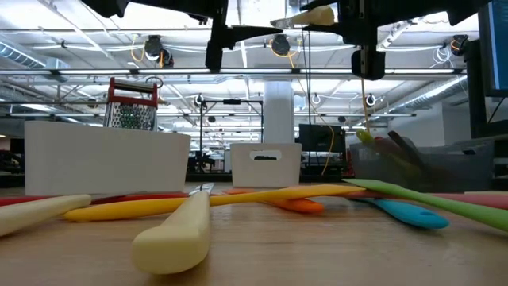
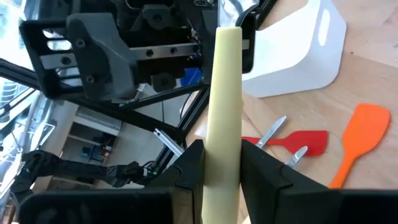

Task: Pick & Place Kitchen Items
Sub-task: Put the white table knife into the bottom white bin

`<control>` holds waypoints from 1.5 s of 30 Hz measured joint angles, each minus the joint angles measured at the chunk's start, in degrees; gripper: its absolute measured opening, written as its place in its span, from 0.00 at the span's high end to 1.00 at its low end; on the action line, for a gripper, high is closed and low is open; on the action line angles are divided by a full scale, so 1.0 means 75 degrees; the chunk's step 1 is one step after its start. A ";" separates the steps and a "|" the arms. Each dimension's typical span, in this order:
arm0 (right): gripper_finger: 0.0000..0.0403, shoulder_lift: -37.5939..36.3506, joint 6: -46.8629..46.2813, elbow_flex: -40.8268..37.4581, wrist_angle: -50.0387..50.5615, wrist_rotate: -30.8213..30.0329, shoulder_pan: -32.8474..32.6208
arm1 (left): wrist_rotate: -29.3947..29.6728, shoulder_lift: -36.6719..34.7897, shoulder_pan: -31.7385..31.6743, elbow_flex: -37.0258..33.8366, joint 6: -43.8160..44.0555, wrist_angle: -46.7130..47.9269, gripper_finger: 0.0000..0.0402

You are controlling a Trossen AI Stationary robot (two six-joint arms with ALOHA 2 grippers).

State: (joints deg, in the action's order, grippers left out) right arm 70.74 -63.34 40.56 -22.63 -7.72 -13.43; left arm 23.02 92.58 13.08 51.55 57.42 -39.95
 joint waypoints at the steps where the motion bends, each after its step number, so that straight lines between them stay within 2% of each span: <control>1: 0.83 0.0000 -0.0002 0.0000 0.0006 -0.0002 0.0000 | -0.0002 0.0016 0.0000 0.0078 -0.0038 0.0063 0.34; 12: 0.83 0.0000 -0.0002 0.0000 -0.0094 0.0002 0.0047 | -0.0271 0.0594 -0.0203 0.1249 0.0145 0.1599 0.34; 21: 0.83 0.0000 -0.0002 0.0000 -0.0131 -0.0055 0.0012 | -0.0250 0.0612 -0.0350 0.1372 0.0428 0.1784 0.34; 26: 0.83 0.0000 0.0087 0.0000 -0.0112 -0.0591 -0.0026 | -0.0233 0.0614 -0.0350 0.1372 0.0500 0.1861 0.34; 31: 0.83 0.0019 0.0149 0.0000 -0.0116 -0.0801 -0.0026 | -0.0054 0.0614 -0.0410 0.1369 0.0700 0.2055 0.34; 40: 0.83 0.0625 0.0142 0.0040 -0.0358 -0.0948 -0.0023 | -0.0111 0.0612 -0.0595 0.1369 0.0797 0.2074 0.34; 45: 0.83 0.0676 0.0181 0.0055 -0.0382 -0.0989 0.0050 | -0.0134 0.0612 -0.0577 0.1369 0.1050 0.2570 0.34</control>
State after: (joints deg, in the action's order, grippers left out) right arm 75.81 -61.99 40.97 -25.50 -15.14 -13.06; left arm 22.02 97.17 8.75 61.82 65.29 -20.68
